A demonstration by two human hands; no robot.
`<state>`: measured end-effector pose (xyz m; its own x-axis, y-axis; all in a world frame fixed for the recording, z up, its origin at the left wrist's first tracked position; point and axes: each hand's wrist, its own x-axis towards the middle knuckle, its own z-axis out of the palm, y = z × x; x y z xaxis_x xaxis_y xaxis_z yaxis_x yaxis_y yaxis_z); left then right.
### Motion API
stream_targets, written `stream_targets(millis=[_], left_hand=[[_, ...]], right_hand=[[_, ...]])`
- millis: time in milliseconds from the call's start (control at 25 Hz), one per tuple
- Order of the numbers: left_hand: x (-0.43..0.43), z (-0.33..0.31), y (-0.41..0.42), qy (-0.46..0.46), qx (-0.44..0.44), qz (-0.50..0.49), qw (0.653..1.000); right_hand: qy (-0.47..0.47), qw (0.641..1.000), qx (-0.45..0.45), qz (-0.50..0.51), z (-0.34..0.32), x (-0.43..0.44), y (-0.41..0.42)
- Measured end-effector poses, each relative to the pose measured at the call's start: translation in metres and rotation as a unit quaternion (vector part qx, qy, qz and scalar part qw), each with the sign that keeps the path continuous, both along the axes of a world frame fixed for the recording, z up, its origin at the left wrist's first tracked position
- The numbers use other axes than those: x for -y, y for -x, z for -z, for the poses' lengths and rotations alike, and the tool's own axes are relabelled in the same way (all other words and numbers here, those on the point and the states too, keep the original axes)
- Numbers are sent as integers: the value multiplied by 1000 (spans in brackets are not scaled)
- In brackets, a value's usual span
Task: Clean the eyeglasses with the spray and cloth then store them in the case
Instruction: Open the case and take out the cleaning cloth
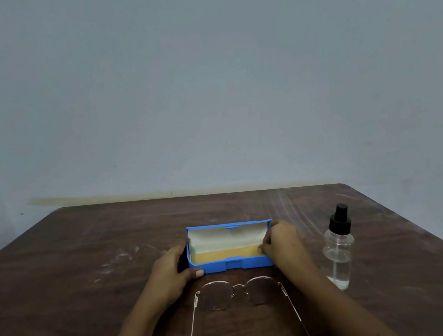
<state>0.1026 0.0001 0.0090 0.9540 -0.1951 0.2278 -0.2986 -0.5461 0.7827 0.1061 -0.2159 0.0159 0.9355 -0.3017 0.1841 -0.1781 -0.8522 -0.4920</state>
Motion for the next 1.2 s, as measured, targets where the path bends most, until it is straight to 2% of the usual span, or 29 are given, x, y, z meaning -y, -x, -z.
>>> stream_targets(millis=[80, 320, 520, 760, 880, 960, 1200], left_hand=[[1, 0, 0, 5, -5, -1, 1000], [0, -1, -1, 5, -9, 0, 1000], [0, -2, 0, -1, -25, -1, 1000], [0, -3, 3, 12, -18, -1, 1000], [0, -2, 1, 12, -20, 0, 1000], [0, -2, 0, 18, -23, 1, 1000], [-2, 1, -3, 44, -47, 6, 998]], right_hand=[[15, 1000, -15, 7, 2, -1, -4], [25, 999, 24, 35, 4, -5, -3], [-14, 998, 60, 20, 6, -1, 2], [-13, 1000, 19, 16, 5, -6, 3], [45, 998, 12, 35, -1, -9, 7], [44, 998, 29, 34, -4, -12, 8], [-74, 996, 43, 35, -2, -5, 9]])
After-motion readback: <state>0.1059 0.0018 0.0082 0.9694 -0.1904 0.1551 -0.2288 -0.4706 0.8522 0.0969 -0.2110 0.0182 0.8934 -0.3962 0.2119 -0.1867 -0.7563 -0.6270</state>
